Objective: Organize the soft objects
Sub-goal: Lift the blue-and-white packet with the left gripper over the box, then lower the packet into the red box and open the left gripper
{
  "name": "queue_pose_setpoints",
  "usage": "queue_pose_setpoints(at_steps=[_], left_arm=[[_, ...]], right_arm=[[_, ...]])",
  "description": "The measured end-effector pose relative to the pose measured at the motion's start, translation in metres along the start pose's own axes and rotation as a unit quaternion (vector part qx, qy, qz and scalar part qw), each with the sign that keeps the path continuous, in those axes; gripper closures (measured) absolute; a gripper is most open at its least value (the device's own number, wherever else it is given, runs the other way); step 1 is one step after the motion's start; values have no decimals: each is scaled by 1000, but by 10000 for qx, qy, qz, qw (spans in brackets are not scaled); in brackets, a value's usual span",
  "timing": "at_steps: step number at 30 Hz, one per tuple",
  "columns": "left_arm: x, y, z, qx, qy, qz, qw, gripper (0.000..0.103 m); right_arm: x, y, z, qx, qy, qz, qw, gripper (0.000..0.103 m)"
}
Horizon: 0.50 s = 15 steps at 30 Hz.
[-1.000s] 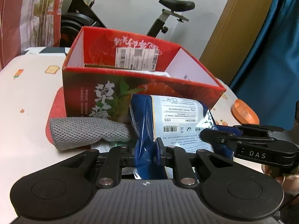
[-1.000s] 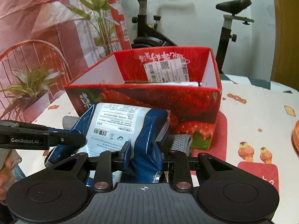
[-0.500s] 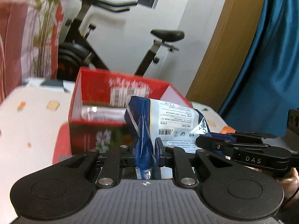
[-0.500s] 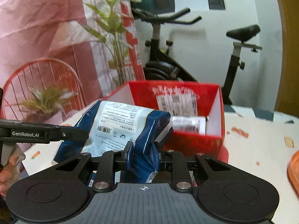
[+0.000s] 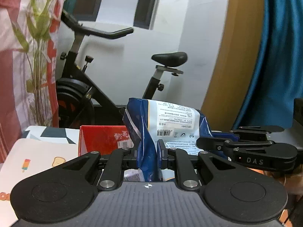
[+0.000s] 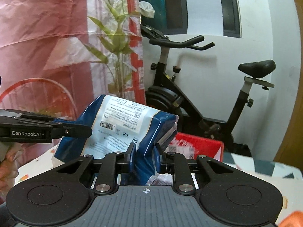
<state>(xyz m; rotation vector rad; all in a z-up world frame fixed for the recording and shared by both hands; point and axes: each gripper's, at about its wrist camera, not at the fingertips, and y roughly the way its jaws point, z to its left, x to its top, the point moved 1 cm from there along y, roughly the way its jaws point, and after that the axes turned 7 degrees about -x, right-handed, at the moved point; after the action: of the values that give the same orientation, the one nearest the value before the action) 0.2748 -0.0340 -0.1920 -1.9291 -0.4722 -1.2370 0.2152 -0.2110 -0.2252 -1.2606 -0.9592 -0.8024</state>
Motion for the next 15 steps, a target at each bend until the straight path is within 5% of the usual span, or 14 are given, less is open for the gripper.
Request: queue_pose_setpoints(at_steps=[8, 15], left_arm=[[22, 73, 30, 137, -166, 521, 9984, 86], [7, 145, 57, -51, -582, 1728, 9832, 86]], right_arm=[[28, 79, -31, -277, -265, 462, 9982, 85], [9, 154, -47, -603, -281, 1445, 9873, 85]])
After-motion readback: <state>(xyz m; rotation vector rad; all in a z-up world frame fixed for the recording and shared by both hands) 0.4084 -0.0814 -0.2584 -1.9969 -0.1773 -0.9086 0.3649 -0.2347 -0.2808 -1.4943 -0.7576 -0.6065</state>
